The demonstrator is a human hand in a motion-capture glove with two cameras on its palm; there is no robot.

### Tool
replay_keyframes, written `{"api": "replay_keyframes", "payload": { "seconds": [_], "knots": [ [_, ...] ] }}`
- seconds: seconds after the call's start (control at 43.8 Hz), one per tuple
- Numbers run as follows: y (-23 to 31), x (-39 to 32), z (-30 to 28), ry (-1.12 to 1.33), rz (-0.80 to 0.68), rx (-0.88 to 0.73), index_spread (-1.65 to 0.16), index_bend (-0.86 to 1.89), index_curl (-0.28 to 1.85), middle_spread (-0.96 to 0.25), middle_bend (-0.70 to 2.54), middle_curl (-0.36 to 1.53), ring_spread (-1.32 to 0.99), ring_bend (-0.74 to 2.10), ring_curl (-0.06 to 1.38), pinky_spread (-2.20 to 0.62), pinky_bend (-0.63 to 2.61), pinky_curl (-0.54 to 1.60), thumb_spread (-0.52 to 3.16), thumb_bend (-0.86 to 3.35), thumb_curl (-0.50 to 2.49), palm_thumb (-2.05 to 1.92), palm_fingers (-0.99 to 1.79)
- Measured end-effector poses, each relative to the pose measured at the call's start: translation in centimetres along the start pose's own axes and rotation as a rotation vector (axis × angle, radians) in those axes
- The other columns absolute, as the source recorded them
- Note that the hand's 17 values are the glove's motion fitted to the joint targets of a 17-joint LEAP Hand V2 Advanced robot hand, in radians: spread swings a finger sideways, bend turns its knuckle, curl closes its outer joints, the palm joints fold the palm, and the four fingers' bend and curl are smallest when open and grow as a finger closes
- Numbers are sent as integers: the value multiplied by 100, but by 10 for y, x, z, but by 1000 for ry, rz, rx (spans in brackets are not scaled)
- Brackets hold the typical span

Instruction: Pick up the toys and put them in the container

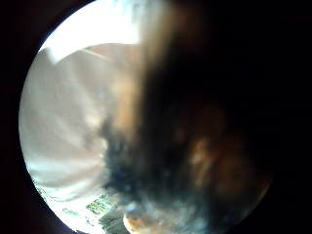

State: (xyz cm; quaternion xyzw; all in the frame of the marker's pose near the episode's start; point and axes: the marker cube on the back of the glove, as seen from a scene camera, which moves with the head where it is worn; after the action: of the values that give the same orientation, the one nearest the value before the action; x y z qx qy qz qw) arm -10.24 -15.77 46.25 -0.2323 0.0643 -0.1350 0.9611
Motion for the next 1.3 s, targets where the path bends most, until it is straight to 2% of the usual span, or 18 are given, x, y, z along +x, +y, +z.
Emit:
{"api": "replay_keyframes", "payload": {
  "seconds": [0.091,0.137,0.183,0.251,0.366,0.571,0.708,0.777,0.891,1.028,1.188,1.302],
  "knots": [
    [-1,28,-40,-90,229,27,-26,76,33,-21,94,58,-33,103,56,-43,69,33,64,29,67,74,127],
    [2,32,-61,-107,276,47,-26,81,35,-21,97,60,-34,105,57,-42,71,34,61,29,69,73,123],
    [10,25,-78,-22,220,57,-27,86,38,-20,100,62,-35,107,58,-42,71,35,58,29,71,72,118],
    [28,12,-103,151,33,70,-27,92,42,-21,104,64,-36,110,60,-42,72,36,55,29,74,70,114],
    [51,-1,-166,127,-126,130,-27,97,47,-20,109,68,-38,113,62,-42,75,38,49,30,78,69,109],
    [83,-59,-284,74,-78,267,-27,102,56,-19,114,73,-39,117,66,-42,79,42,42,32,86,66,103],
    [99,-90,-334,115,-74,323,-27,103,61,-19,116,76,-40,119,69,-42,81,43,38,33,91,64,100],
    [104,-116,-354,61,-66,338,-26,103,63,-19,117,77,-40,120,70,-42,82,44,36,34,93,63,99],
    [111,-169,-374,-32,-105,335,-26,104,67,-19,118,79,-40,121,71,-42,83,45,34,35,97,62,98],
    [116,-221,-373,157,-242,346,-26,103,72,-19,119,81,-41,122,72,-42,85,46,31,36,102,60,96],
    [111,-278,-365,168,-315,359,-26,102,77,-19,120,82,-41,123,73,-42,87,46,30,37,106,58,94],
    [98,-316,-358,36,-196,360,-27,100,81,-19,120,83,-41,122,74,-42,87,47,29,37,109,56,91]
  ]
}}
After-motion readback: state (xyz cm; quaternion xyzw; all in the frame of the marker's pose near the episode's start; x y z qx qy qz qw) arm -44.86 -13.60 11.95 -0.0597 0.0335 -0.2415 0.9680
